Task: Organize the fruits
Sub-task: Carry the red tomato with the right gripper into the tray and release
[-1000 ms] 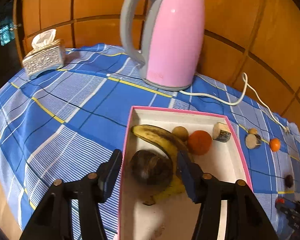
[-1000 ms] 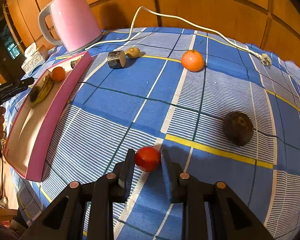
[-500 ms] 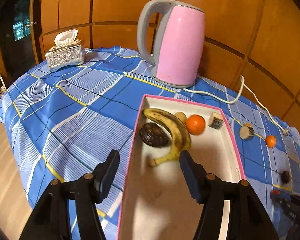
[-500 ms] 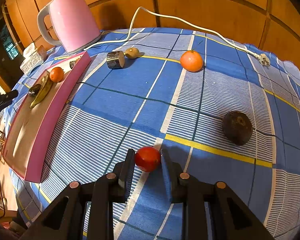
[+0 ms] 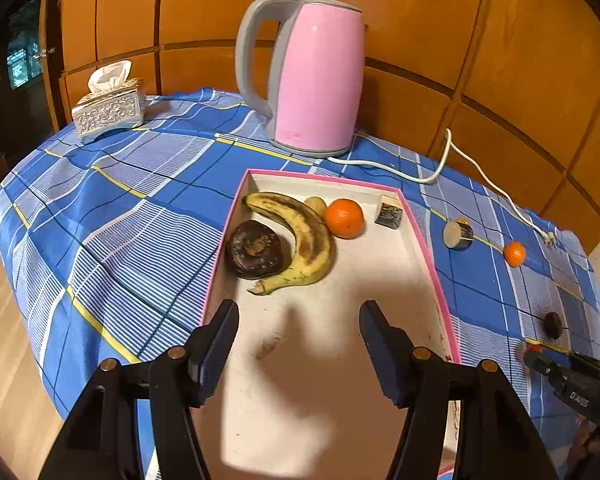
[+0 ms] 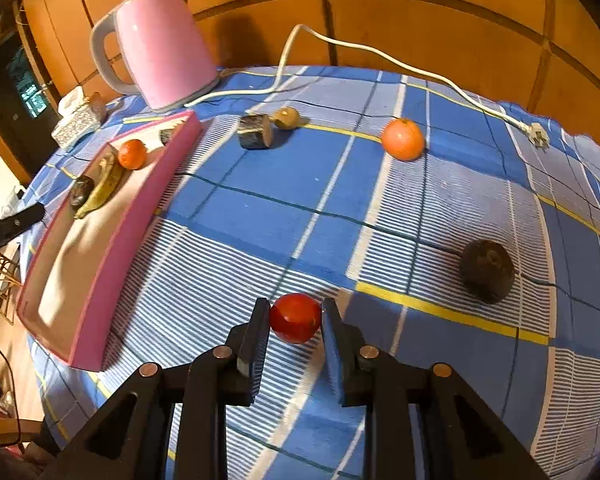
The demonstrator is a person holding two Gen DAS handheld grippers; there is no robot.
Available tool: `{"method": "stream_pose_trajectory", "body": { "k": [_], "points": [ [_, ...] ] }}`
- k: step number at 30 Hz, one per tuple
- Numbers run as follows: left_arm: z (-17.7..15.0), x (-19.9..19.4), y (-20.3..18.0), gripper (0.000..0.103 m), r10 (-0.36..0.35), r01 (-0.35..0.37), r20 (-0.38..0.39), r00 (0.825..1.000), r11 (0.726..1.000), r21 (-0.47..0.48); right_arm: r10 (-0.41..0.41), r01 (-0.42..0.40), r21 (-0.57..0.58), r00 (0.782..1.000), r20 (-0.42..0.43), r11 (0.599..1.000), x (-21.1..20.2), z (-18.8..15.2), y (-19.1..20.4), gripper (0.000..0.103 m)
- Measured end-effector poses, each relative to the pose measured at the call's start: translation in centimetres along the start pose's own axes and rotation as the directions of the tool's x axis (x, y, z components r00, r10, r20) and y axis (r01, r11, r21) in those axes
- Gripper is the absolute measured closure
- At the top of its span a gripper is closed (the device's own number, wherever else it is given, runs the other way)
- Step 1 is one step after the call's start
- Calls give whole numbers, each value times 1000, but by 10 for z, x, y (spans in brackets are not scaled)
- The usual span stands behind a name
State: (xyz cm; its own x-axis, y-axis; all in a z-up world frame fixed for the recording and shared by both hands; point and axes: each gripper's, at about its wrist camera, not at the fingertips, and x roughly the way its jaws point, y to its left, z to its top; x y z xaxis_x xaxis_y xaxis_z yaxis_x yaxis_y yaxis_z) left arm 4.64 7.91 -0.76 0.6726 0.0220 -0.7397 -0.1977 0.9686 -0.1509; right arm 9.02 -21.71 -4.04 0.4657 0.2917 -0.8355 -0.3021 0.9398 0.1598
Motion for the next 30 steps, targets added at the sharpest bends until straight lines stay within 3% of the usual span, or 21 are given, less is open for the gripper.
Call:
{"method": "stream_pose_trajectory", "body": {
  "k": [16, 30],
  "points": [
    [-8, -2, 0, 39, -10, 10, -15, 1000, 1000, 3, 211, -206, -146, 977, 18, 968, -14, 22, 74, 77],
    [-12, -3, 14, 40, -8, 7, -19, 1000, 1000, -20, 276, -271, -291, 961, -23, 918, -7, 36, 136, 77]
  ]
}}
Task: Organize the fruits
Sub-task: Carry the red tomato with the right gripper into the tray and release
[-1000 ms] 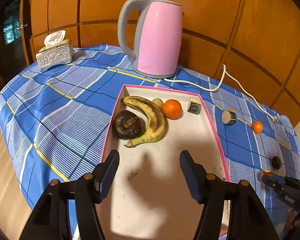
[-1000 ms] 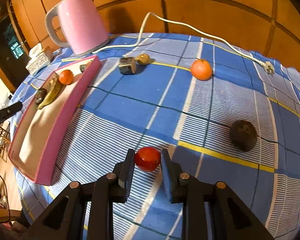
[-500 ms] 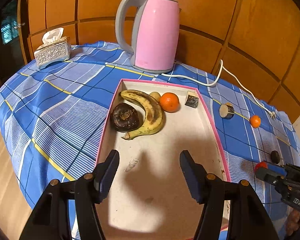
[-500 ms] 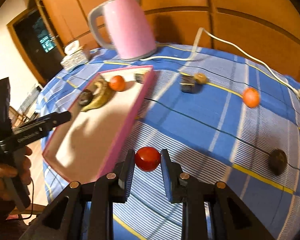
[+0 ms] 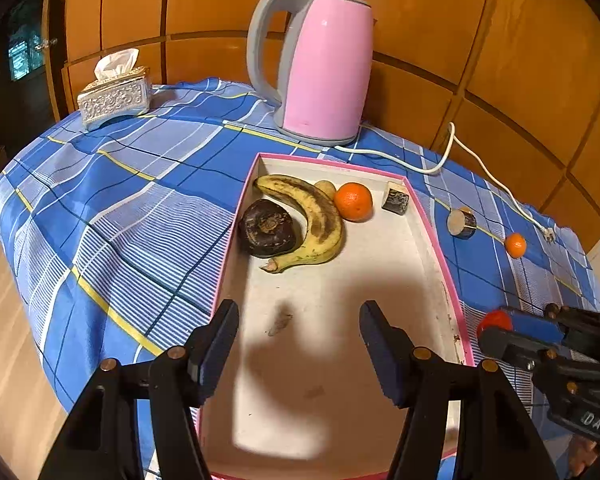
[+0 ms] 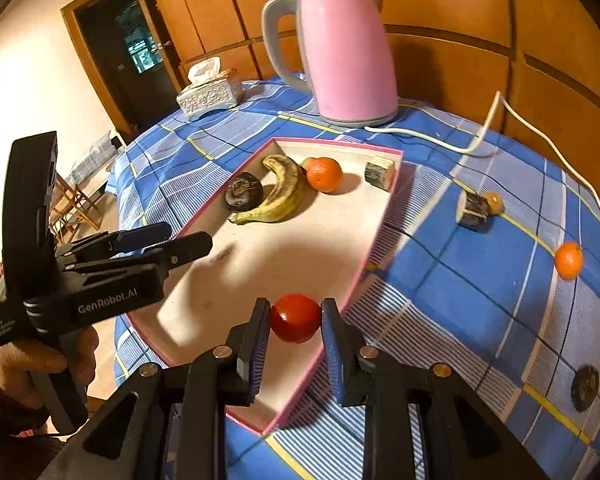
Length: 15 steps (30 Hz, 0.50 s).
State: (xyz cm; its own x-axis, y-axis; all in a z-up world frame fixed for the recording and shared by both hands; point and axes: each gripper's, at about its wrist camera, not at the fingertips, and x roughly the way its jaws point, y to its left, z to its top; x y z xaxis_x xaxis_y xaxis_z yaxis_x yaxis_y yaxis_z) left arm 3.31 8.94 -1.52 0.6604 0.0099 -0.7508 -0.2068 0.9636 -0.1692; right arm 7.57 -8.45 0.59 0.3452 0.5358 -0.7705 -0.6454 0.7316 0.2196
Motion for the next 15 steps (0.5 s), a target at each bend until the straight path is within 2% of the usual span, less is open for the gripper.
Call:
{"method": "stream_pose_trajectory", "body": {
  "k": [9, 15],
  "points": [
    [0, 0, 5, 40, 0, 0, -1, 1000, 1000, -10, -31, 31, -16, 999, 10, 999, 17, 25, 5, 77],
    [0, -1, 12, 40, 1, -1, 0, 1000, 1000, -30, -22, 22, -36, 1000, 3, 999, 24, 25, 14, 77]
  ]
}}
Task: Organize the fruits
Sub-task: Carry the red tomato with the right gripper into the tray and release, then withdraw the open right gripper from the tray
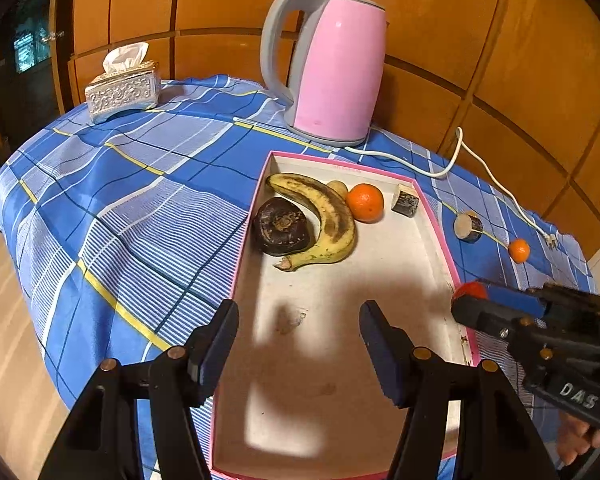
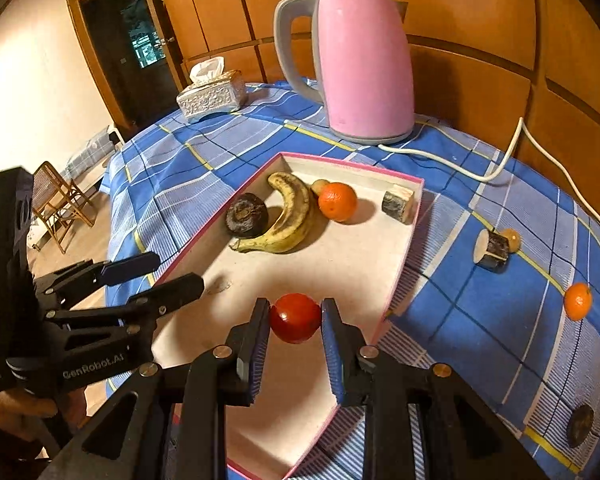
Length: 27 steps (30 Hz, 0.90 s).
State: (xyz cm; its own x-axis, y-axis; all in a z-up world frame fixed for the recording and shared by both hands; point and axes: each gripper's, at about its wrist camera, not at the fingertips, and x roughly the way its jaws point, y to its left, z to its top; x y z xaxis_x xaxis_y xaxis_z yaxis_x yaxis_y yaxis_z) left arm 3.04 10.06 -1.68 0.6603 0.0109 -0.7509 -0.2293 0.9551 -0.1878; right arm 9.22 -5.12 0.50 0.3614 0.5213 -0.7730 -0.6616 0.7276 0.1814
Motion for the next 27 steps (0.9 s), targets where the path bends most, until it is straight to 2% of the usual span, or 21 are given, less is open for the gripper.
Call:
{"method": "stream_pose_trajectory", "body": {
  "k": [8, 10, 12, 27],
  "points": [
    [0, -1, 3, 40, 4, -4, -4, 1000, 1000, -7, -39, 39, 48, 999, 3, 998, 12, 11, -12, 77],
    [-1, -1, 4, 40, 6, -6, -5, 1000, 1000, -7, -50, 50, 64, 999, 4, 997, 15, 15, -16, 69],
    [-1, -1, 5, 40, 9, -9, -8, 1000, 1000, -8, -57, 56, 78, 998, 8, 995, 16, 15, -18, 69],
    [-4, -5, -7, 40, -6, 6, -10, 1000, 1000, 19, -93, 88, 172, 995, 23, 981, -20, -33, -33, 69]
  ]
}}
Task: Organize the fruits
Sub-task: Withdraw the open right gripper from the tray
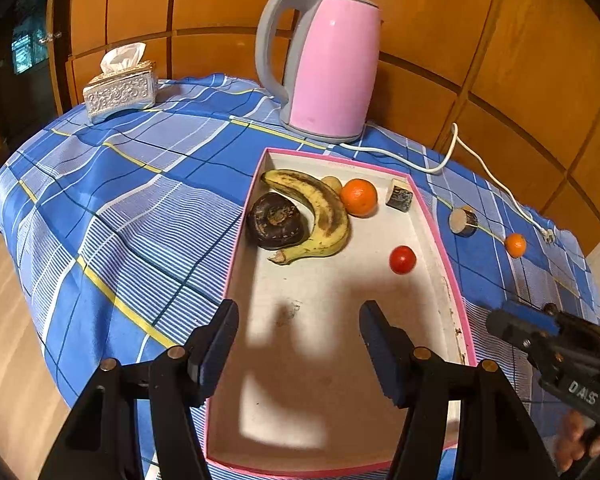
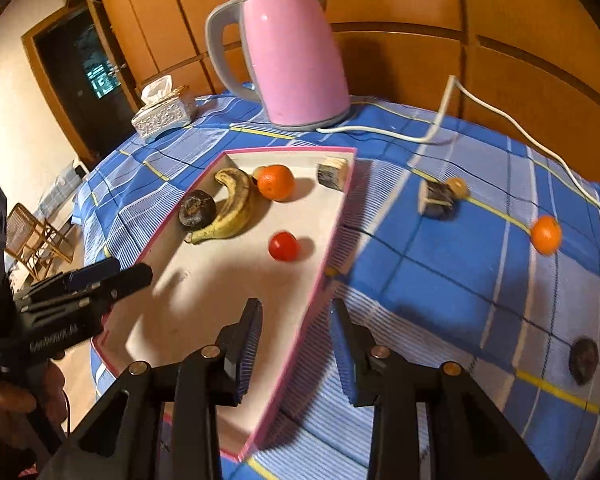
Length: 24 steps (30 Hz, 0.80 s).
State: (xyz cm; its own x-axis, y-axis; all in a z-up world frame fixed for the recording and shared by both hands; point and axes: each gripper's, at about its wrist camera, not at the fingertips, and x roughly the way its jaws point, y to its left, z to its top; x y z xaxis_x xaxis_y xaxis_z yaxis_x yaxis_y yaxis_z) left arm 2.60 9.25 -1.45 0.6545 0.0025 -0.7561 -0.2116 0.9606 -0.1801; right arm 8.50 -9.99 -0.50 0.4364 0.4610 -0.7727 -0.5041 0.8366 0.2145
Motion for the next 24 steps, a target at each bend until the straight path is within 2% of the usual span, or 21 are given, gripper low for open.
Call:
{"method": "stream_pose_trajectory", "body": {
  "k": [8, 24],
  "points": [
    [-3, -5, -12, 40, -12, 12, 3, 1000, 999, 34, -55, 55, 38, 998, 2, 998, -17, -22, -16, 68],
    [-6, -9, -43, 39, -43, 44, -6, 999, 990, 137, -152, 150, 123, 988, 8, 981, -33, -42, -49, 68]
  ]
}}
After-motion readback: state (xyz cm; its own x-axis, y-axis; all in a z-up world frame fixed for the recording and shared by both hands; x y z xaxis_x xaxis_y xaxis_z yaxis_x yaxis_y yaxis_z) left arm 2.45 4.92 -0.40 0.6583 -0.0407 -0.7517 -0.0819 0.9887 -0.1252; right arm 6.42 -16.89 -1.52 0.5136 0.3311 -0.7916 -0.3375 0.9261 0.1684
